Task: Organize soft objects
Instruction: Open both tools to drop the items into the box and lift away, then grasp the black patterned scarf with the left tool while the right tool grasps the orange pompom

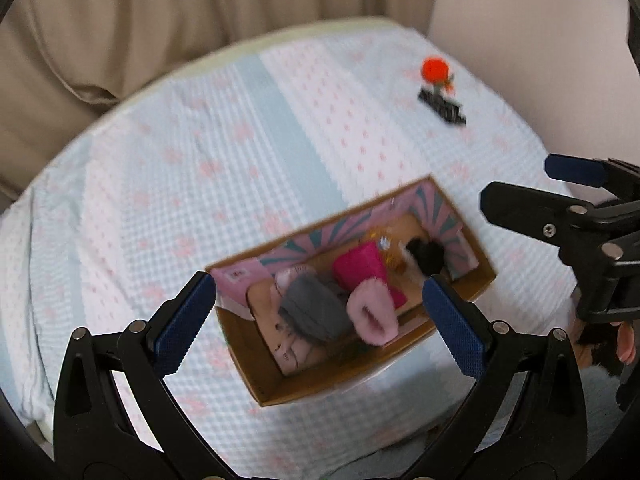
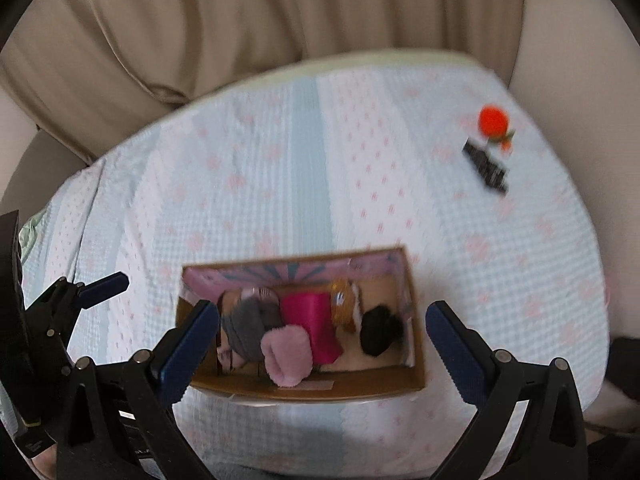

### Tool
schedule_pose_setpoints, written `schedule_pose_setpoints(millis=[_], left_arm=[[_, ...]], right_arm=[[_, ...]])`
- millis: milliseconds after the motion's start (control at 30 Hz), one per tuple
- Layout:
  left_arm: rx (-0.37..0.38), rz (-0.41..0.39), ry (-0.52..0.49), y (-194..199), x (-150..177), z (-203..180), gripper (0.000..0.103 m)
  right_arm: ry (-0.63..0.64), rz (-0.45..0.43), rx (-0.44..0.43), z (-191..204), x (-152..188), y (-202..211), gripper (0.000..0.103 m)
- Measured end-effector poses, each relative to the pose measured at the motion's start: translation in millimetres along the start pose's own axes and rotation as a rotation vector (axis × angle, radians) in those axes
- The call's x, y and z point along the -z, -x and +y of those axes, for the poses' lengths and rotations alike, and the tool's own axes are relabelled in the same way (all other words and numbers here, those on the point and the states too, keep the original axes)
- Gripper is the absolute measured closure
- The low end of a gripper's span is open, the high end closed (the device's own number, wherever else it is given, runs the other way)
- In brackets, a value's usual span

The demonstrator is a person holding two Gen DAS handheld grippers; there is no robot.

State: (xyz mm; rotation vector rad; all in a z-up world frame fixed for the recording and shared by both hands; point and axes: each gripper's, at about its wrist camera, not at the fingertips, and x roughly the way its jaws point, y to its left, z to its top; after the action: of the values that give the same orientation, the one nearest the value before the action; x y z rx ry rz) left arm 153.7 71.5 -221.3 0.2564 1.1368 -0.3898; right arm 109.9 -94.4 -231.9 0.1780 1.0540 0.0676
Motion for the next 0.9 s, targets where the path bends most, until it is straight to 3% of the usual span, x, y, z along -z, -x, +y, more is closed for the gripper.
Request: schedule_pose_setpoints(millis=[133, 367, 567, 733, 900], left_arm=[[-0.017, -0.095, 0.052, 40.3, -7.8, -9.7, 0.000], [-0.050, -0.238, 0.105, 97.4, -37.5, -46.2, 0.000], [-0.056, -0.344, 0.154, 122.1, -69.6, -91.8, 0.000], [-0.098, -0.409, 0.178, 118.9, -97.5, -136.2, 0.000], [-0.074, -0.396, 0.215, 94.9, -131.9, -171.9, 0.000]], right_arm=[[0.034, -0.129, 0.031, -9.8, -5.6, 50.4, 0.000], [0.027, -0.280, 0.036, -53.5, -13.4, 112.6, 0.000], [0.062, -0.331, 0.125, -103.9, -24.0, 138.7, 0.000], [0.086, -0.334, 0.165, -157.2, -44.9, 142.6, 0.000], [0.085, -0.313, 0.145, -213.2, -71.6, 135.0, 0.000]])
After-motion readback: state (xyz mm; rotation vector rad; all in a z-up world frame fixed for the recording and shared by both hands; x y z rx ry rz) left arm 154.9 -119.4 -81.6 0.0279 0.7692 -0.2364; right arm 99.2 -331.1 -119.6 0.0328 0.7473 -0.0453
